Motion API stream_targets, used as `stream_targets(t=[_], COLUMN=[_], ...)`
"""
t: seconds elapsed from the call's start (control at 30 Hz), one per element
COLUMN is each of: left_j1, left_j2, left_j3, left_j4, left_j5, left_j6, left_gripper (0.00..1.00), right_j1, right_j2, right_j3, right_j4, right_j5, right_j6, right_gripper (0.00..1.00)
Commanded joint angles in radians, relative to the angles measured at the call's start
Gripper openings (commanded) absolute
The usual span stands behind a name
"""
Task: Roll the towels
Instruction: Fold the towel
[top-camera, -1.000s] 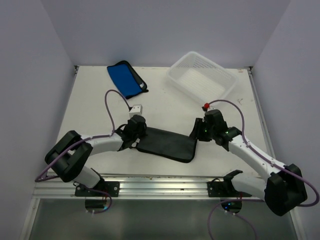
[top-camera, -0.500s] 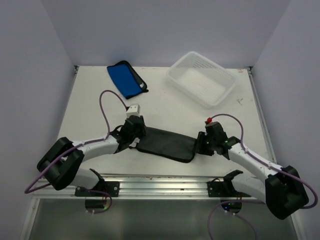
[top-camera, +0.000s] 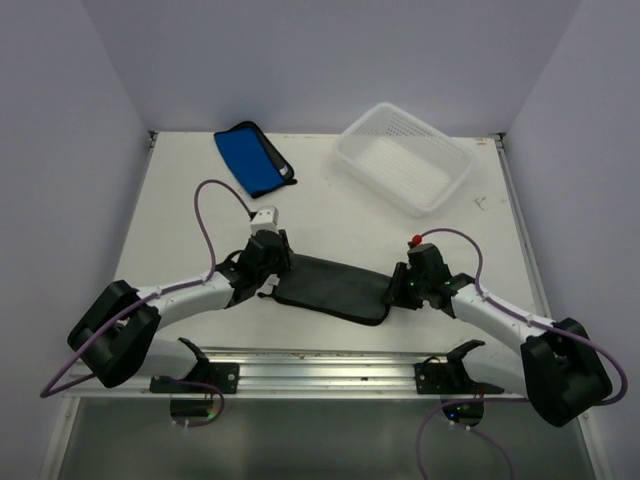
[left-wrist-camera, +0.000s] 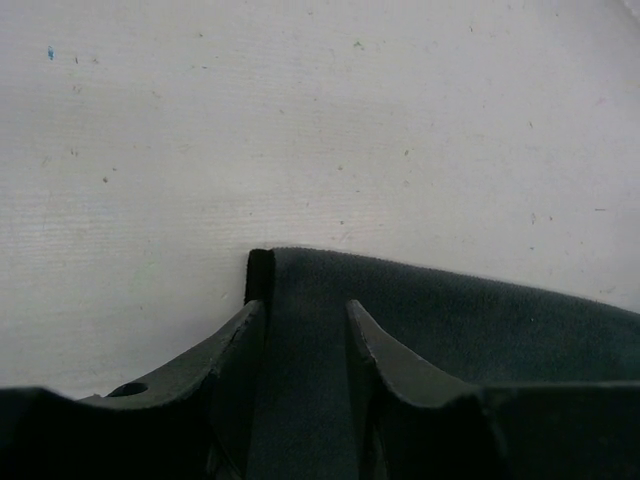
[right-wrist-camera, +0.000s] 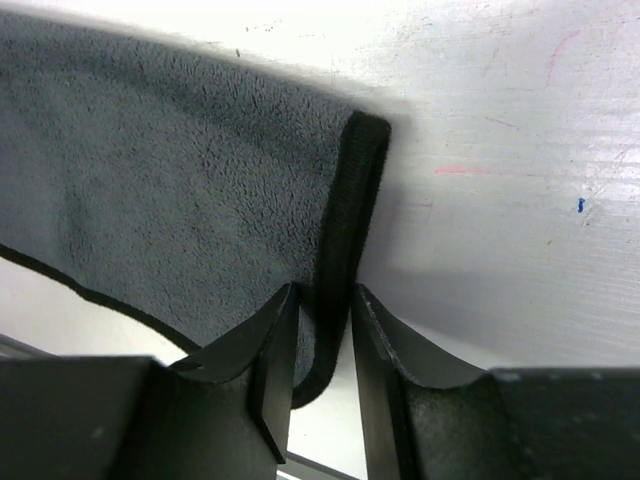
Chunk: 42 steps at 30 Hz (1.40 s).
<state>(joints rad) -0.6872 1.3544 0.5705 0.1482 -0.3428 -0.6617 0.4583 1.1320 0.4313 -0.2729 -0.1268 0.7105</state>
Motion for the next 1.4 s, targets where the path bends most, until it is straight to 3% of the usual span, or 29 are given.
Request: stream_targets(t=[0.0,0.53,0.87,1.2,1.37], left_j1=[0.008,0.006,0.012,0.041,0.054], left_j2=[-0.038,-0.011,0.035,-0.014,0.018], left_j3=[0.014,-0.021,0.04,0.014,-0.003], left_j4=[0.008,0.085,-0.025,-0.055,-0.033], left_j5=[0.017,0.096,-0.008,-0.065,-0.042], left_j6=[0.011,-0.024,-0.036,-0.03,-0.027], left_gripper=[0.42,0.43,0.44,0.44,0.33], right_j1=[0.005,0.006,0.0,-0.003,-0.003], right_j2=[0.026,0.091,0.126,0.143,0.163], right_j3=[-0.011,0.122,0.277,0.408,0.474], right_j4=[0.021,-0.067,-0.245,-0.342,-0.362], right_j5=[0.0,0.039,0.142,0.162,0.131], right_j6=[0.015,-0.078,-0.174,-0.223,-0.243], right_gripper=[0.31,0.0,0.0,0.0,0.0])
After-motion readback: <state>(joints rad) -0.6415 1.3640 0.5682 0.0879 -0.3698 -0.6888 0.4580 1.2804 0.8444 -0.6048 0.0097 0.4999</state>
